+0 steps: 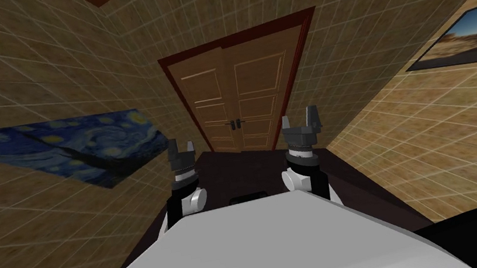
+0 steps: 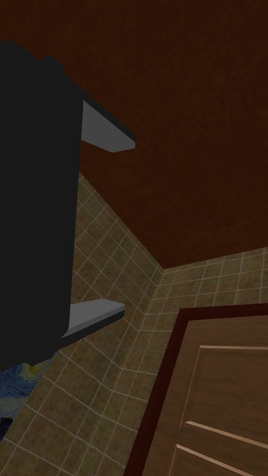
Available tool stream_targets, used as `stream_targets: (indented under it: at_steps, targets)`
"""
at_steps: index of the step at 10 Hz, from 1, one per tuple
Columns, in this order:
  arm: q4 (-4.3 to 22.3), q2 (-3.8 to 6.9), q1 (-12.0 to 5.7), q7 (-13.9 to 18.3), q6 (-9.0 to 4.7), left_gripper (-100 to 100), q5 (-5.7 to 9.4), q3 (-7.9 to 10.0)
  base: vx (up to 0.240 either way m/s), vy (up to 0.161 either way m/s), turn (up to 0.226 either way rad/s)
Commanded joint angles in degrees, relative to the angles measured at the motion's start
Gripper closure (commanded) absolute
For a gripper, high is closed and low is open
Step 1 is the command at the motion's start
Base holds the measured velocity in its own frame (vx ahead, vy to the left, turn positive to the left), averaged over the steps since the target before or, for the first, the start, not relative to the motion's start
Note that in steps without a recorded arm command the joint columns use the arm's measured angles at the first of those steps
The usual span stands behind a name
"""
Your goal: Pull the door open
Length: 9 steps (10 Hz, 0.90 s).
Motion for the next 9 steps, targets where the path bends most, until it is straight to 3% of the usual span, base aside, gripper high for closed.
stream_targets:
  at_steps: [1,3,6,9]
  targets:
    - [2.5,0.86,-1.02,0.7,0.47,-100,0.30,0.39,0.136,-0.034,-0.082]
    - [4.5,1.51,-1.77,1.3,0.71,-100,0.51,0.63,0.117,-0.009,-0.077]
    - [10.0,3.29,-3.84,3.0,1.36,-100,1.09,1.31,0.131,-0.014,-0.121]
    - [13.7,4.46,-5.22,4.1,1.79,-100,1.48,1.76,0.135,-0.020,-0.068]
